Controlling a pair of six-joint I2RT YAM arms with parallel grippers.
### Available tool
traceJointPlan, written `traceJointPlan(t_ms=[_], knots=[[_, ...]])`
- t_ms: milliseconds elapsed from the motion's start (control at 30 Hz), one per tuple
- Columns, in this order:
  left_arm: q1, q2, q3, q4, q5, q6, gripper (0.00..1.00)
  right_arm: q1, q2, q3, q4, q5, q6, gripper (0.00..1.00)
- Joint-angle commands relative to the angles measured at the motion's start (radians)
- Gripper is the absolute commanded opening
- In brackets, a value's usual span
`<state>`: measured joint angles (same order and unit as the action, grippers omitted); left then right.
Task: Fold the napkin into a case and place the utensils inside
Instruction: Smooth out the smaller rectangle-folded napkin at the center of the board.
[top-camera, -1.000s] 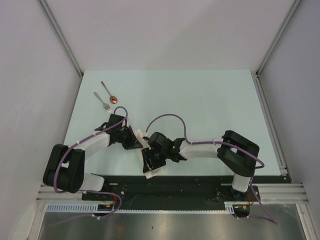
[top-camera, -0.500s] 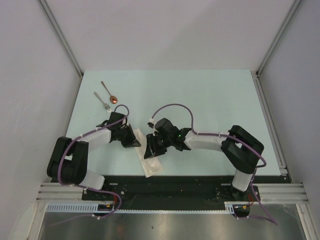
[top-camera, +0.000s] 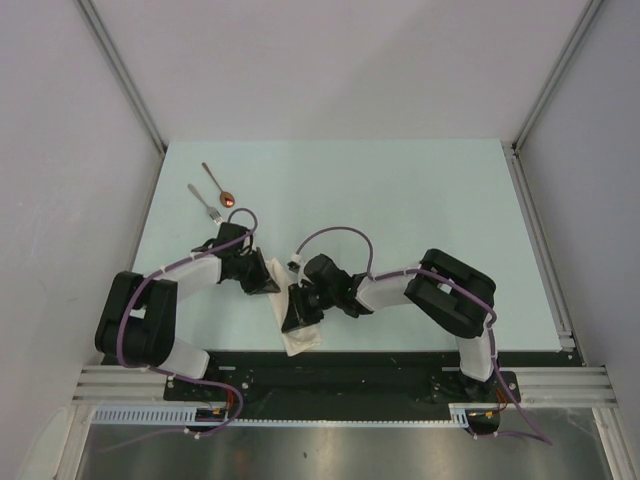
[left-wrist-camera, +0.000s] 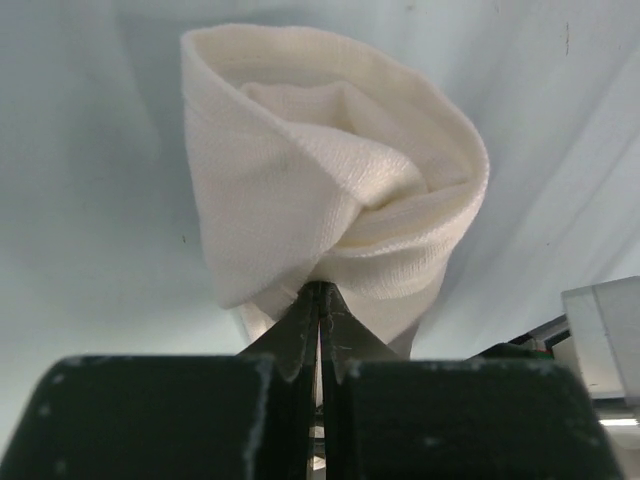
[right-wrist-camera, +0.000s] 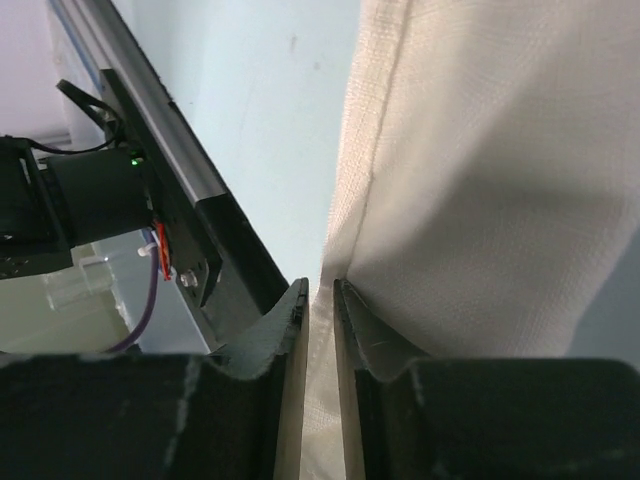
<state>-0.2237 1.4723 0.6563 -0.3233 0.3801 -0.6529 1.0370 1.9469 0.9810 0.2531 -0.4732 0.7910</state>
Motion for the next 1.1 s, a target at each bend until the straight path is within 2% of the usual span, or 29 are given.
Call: traceJointPlan(t_ms=[0,100,300,433,567,700,900,1067], knots=[[0.024,0.003,0.063,-0.022,-0.072,0.048,0.0,0.031,0.05,-0.028,0.054,-0.039,0.019,0.22],[0.026,-0.006,0.091,-0.037,-0.076,0.062,0.01,0.021,-0.012,-0.004,-0.009,-0.019,-0.019,0.29],[0.032,0.017,0.121,-0.059,-0.072,0.079,0.0,-0.04,-0.105,0.06,-0.103,0.011,-0.07,0.33],[0.032,0.019,0.128,-0.057,-0.07,0.082,0.0,-0.064,-0.048,0.109,-0.089,0.007,-0.078,0.33],[0.032,0.005,0.14,-0.066,-0.064,0.09,0.01,-0.065,0.065,0.133,-0.002,-0.004,-0.056,0.32],[0.032,-0.045,0.17,-0.112,-0.063,0.124,0.05,-0.066,0.167,0.128,0.063,-0.048,-0.024,0.24],[0.034,-0.09,0.296,-0.233,-0.167,0.223,0.22,-0.084,0.093,0.117,0.038,-0.035,-0.027,0.23],[0.032,-0.034,0.367,-0.322,-0.308,0.256,0.22,-0.104,0.073,0.143,0.051,-0.041,0.017,0.24]])
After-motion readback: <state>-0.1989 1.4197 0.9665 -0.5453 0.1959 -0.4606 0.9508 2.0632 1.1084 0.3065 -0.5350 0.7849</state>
